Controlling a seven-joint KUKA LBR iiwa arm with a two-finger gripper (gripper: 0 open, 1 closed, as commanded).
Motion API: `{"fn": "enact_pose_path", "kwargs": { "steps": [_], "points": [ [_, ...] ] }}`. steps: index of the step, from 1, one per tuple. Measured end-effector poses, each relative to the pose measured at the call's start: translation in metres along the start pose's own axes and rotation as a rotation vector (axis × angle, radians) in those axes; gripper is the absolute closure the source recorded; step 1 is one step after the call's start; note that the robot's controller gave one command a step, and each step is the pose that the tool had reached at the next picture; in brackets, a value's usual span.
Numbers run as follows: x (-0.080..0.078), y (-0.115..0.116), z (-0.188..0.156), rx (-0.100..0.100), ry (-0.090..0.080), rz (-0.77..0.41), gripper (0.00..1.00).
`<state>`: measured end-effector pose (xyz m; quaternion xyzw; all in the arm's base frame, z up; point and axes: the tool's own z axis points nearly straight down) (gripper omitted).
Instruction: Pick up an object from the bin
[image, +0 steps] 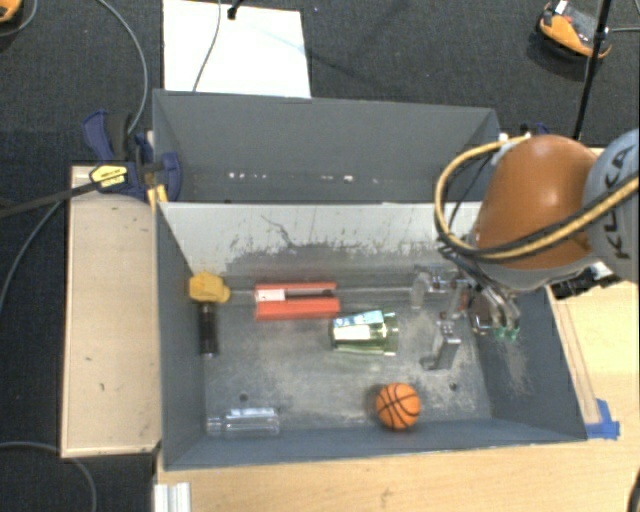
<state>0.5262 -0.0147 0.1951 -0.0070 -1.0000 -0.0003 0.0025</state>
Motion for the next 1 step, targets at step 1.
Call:
{"fn": "enact_pose_path", "kwargs": {
  "steps": [1],
  "points": [
    [-0.0017, 0.0000, -0.0041, 0.000, -0.008, -0.001, 0.00]
  ]
}}
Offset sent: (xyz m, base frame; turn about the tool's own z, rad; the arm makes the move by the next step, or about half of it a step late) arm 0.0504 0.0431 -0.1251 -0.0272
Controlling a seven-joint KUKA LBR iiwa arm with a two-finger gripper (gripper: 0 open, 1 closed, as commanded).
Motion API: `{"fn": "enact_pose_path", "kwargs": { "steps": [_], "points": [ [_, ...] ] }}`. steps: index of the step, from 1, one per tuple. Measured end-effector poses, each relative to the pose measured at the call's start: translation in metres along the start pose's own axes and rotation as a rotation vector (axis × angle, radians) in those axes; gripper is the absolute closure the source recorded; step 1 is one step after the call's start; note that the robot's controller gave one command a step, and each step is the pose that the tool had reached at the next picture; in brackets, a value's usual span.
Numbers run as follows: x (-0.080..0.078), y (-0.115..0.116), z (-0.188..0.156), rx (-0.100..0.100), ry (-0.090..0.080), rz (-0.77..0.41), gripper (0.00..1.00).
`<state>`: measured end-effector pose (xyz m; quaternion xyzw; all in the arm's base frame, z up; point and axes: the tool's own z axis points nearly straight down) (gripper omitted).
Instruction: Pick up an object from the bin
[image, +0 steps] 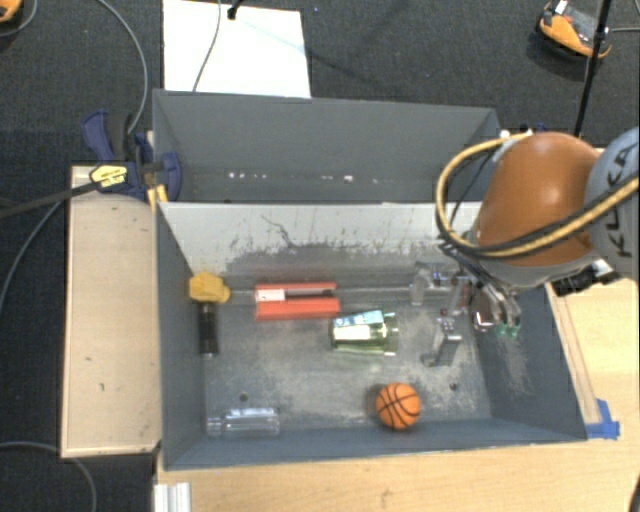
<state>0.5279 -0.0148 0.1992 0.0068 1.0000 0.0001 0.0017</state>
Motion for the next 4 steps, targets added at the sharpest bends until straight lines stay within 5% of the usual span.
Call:
{"fn": "enact_pose_path", "kwargs": {
  "steps": [1, 2, 3, 4],
  "points": [
    [-0.024, 0.020, 0.056, -0.001, -0.004, -0.021, 0.00],
    [-0.060, 0.043, 0.069, 0.000, 0.004, -0.080, 0.00],
    [-0.043, 0.048, 0.069, -0.001, -0.006, -0.028, 0.00],
    [-0.048, 0.044, 0.119, -0.001, -0.003, -0.092, 0.00]
  ]
}}
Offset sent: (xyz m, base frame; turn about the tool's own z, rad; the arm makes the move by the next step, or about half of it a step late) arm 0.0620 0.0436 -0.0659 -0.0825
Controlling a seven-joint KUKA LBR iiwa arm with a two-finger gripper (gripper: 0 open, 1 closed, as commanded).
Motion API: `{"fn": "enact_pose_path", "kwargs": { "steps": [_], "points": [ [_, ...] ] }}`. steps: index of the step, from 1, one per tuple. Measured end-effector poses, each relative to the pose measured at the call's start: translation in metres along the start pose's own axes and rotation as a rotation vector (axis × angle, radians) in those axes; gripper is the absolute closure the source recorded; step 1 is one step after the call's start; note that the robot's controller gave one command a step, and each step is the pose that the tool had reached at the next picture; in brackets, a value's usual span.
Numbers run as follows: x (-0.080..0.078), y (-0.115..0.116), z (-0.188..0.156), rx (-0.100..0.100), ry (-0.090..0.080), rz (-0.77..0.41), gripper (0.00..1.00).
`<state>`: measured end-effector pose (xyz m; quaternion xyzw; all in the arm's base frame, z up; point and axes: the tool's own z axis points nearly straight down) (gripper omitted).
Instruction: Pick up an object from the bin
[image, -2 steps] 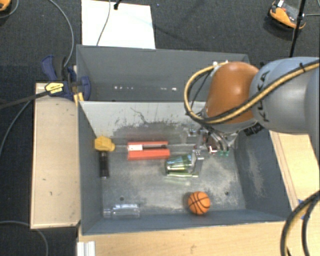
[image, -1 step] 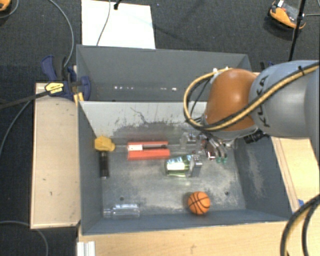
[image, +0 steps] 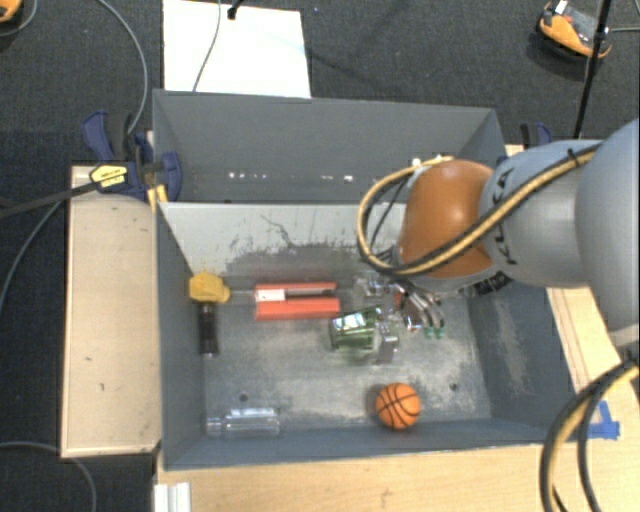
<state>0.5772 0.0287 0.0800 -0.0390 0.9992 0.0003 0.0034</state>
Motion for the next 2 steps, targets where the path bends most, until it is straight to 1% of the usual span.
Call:
{"fn": "enact_pose_path", "kwargs": {
  "steps": [1, 2],
  "points": [
    [0.0126, 0.0035, 0.0134, -0.001, 0.000, 0.099, 1.00],
    [0.0141, 0.0040, 0.0098, -0.001, 0.000, 0.111, 1.00]
  ]
}}
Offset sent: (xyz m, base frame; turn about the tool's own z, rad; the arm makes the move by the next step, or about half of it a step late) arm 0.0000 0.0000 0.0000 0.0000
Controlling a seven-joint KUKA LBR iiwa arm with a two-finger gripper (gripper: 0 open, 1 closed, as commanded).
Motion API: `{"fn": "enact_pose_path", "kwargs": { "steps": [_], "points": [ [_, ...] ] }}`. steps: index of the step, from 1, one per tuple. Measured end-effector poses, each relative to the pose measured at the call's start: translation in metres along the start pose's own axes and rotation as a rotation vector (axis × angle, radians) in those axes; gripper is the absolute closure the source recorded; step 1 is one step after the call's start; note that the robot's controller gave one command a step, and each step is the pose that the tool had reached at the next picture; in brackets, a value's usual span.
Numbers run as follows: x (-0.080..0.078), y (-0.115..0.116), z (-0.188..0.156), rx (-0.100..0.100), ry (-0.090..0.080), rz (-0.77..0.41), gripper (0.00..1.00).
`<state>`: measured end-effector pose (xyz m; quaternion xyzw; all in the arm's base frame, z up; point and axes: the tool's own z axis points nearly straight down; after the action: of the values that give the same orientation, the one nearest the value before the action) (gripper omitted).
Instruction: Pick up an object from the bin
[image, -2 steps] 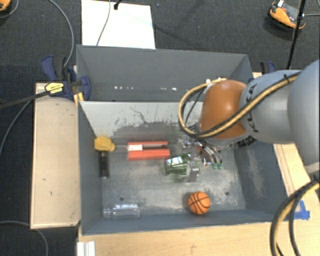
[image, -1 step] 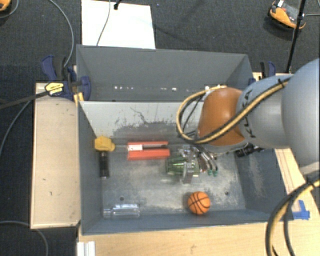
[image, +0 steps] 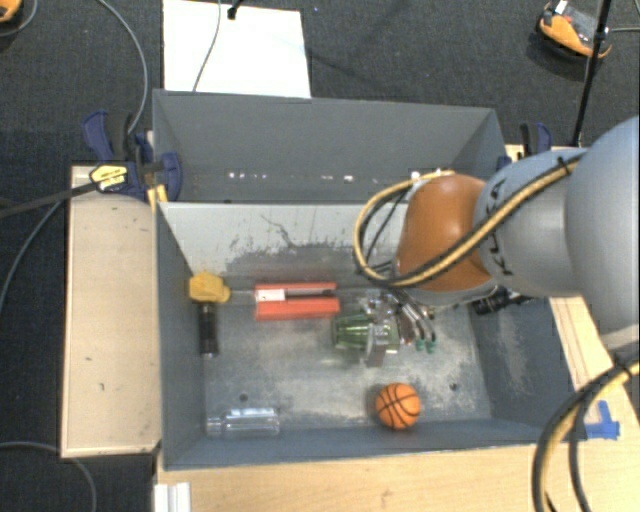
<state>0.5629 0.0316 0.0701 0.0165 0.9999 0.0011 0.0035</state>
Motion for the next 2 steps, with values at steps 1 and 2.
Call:
{"fn": "enact_pose_path", "kwargs": {
  "steps": [1, 2],
  "points": [
    [0.0000, 0.0000, -0.0022, 0.000, -0.002, 0.000, 1.00],
    [0.0000, -0.0001, -0.0067, 0.000, -0.002, -0.002, 1.00]
  ]
}}
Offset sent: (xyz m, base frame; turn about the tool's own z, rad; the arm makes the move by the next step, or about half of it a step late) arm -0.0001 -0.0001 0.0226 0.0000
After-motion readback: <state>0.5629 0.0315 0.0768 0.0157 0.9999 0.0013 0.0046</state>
